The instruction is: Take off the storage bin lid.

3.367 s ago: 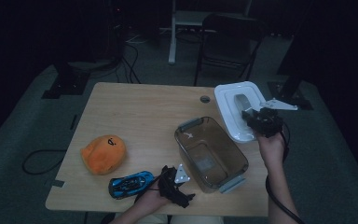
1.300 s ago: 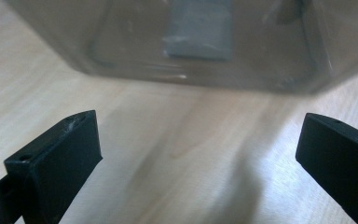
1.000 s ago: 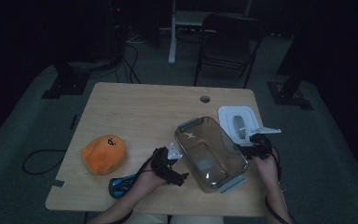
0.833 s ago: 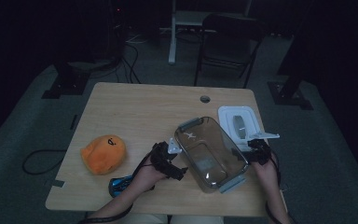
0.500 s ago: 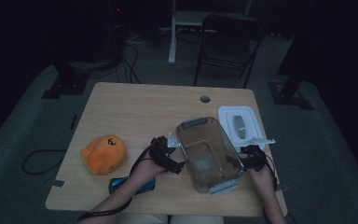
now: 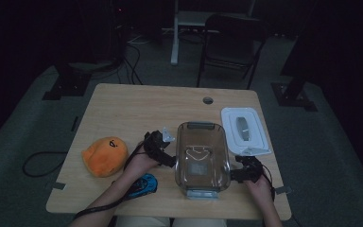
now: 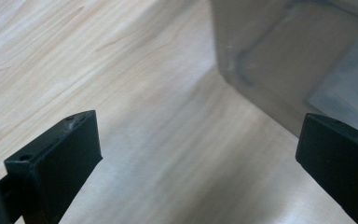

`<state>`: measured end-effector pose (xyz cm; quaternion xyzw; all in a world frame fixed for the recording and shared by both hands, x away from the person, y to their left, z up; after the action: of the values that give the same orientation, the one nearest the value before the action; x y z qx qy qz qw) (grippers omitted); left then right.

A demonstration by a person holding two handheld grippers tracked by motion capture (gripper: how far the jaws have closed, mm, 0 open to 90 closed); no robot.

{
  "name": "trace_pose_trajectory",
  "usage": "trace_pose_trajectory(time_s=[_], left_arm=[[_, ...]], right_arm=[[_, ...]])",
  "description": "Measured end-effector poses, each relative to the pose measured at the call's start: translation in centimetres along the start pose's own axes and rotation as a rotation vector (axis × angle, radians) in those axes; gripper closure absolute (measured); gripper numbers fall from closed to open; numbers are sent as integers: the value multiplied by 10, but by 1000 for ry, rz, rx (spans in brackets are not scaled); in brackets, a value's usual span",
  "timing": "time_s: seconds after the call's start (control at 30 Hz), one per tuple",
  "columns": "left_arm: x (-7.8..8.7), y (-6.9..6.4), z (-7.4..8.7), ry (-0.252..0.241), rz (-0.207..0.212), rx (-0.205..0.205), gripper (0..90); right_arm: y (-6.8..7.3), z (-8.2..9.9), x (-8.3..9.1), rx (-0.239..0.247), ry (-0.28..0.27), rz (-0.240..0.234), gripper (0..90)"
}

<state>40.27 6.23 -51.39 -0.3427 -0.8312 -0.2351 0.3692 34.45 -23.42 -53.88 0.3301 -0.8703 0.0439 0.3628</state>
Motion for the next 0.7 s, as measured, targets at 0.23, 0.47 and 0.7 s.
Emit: trace_pose_trajectory(time_s=[0.23,0.47,0.7], left_arm=[[-4,18,-1,5,-12,27,5],[-7,32,-5,-4,-2,6,5],[-11,39,-13,-18,-1,22,37]], right_arm=[[22,0,-3,36,1,-29,137],[38,2,-7,57,6,-63,137],[49,4,-11,74,13,-78,137]])
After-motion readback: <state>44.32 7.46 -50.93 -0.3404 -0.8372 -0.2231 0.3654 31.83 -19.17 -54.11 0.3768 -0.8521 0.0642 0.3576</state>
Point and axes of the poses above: each handheld gripper's, and its own axes: x roughly backward along the jaws, z roughly out of its underside, y roughly to its left, the point moved 5 cm from there along -x, roughly forward along the jaws
